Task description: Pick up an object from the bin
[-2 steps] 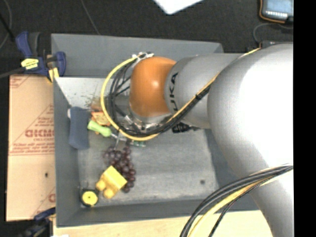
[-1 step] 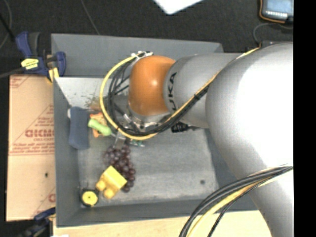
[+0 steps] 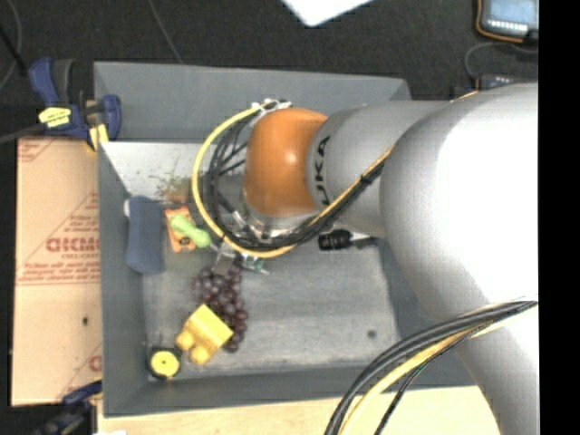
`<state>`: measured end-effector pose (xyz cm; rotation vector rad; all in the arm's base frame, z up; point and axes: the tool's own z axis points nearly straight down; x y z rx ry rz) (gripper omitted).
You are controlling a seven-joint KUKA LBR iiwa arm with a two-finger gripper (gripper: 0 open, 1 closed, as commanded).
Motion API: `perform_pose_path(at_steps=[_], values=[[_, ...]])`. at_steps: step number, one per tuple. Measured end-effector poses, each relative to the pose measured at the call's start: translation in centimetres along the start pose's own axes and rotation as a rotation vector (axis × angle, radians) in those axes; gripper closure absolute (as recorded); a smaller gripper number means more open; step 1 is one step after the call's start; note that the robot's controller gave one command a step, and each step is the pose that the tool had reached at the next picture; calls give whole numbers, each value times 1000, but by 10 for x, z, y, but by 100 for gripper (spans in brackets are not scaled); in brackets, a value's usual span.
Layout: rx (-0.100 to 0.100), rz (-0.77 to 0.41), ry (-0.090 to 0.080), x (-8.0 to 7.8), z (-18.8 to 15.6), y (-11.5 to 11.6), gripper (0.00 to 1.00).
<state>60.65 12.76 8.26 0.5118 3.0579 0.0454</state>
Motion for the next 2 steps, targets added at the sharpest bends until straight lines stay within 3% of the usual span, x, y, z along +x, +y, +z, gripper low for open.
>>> perform_pose_path(at_steps=[2], values=[[3,34,2,10,-21,-15,100]])
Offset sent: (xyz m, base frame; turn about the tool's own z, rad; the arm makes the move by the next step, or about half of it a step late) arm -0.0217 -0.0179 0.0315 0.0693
